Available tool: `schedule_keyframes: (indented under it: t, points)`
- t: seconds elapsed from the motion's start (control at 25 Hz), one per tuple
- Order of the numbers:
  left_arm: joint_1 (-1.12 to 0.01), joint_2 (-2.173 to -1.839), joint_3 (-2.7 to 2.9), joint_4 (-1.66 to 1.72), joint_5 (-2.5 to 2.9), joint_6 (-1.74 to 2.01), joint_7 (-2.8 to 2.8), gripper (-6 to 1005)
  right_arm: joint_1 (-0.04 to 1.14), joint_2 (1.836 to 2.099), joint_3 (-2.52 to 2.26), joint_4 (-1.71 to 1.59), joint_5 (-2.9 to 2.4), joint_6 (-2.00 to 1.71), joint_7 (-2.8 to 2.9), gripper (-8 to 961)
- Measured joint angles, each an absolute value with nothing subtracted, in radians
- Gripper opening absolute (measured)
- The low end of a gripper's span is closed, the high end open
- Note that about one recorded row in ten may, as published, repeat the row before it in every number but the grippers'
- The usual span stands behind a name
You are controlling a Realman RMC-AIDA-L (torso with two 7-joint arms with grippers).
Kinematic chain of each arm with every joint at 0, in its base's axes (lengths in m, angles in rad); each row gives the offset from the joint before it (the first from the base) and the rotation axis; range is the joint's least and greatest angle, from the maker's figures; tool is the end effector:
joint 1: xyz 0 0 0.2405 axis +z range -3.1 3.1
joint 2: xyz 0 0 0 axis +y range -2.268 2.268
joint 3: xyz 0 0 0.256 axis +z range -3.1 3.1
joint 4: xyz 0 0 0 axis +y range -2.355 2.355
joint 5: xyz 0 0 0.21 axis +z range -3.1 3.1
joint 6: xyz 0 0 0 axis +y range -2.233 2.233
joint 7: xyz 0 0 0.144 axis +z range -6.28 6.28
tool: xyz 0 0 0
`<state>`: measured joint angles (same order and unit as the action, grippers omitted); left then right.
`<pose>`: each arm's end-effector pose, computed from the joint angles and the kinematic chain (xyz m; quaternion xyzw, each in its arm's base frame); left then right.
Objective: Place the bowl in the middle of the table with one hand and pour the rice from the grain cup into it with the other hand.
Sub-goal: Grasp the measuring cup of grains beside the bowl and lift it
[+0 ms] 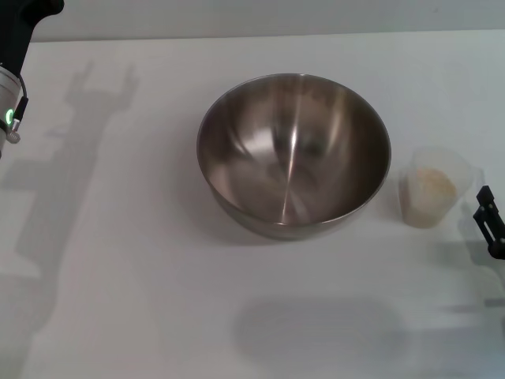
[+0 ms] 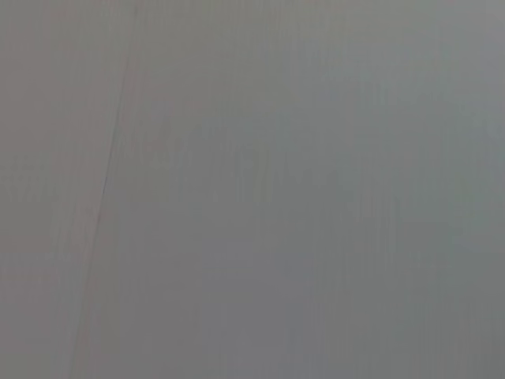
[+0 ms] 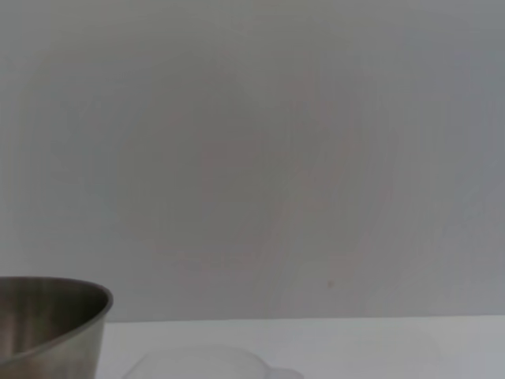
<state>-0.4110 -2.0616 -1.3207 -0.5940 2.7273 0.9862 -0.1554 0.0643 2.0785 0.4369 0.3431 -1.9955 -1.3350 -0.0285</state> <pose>-0.2416 0.3859 0.0218 -0.6585 -0.1810 -0.4179 0.5991 0.3615 0.1969 -0.0468 -0.6780 0.2787 0.2637 0.6269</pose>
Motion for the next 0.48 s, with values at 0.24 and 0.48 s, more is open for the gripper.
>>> schedule_keyframes:
  t: [0.24,0.48]
  points:
    - [-0.414,-2.062,-1.319,-0.595,2.727,0.986,-0.155,722,0.076,2.077,0.439,0.338,-1.996,-1.310,-0.029,712]
    - [-0.416,-2.062,-1.319,-0.597,2.727,0.986,-0.155,722,0.092,2.077,0.442,0.331,-1.996,-1.287,-0.029,711]
